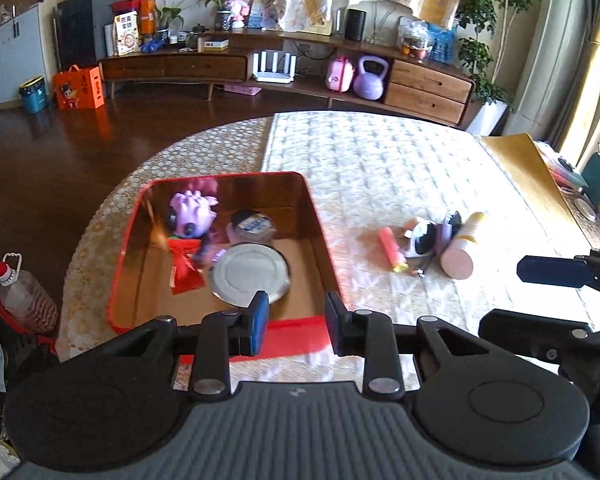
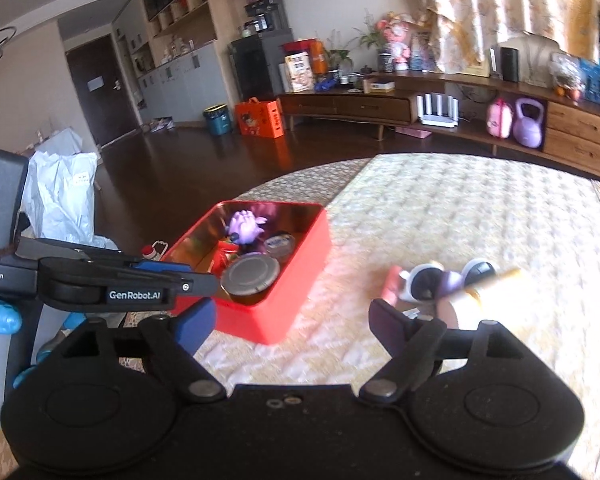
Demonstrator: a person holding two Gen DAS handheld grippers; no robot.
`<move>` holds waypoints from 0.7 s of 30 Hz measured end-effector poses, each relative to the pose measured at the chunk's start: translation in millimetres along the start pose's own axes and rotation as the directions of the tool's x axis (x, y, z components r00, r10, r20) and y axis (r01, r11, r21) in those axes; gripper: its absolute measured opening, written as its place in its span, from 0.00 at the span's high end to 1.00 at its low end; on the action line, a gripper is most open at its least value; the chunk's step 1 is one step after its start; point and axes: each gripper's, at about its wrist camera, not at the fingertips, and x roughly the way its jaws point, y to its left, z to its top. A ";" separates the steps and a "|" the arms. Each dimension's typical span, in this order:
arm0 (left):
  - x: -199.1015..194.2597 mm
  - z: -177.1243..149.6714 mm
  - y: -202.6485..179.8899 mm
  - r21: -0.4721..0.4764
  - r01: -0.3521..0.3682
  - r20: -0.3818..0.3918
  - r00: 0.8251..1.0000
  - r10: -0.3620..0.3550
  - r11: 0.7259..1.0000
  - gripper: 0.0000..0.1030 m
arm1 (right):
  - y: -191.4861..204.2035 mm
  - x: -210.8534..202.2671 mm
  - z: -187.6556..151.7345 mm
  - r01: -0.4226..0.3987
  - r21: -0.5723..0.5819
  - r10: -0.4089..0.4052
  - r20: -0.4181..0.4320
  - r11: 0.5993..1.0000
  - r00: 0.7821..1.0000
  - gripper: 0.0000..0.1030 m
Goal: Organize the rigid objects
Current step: 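Move the left tool to the pink lip balm while the right tool approaches the DHA bottle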
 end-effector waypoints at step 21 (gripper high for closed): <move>33.7 -6.3 -72.0 -0.045 0.021 0.048 0.999 -0.019 0.999 0.19 | -92.6 -35.3 -16.3 0.183 0.073 -0.186 0.044 0.980 0.982 0.01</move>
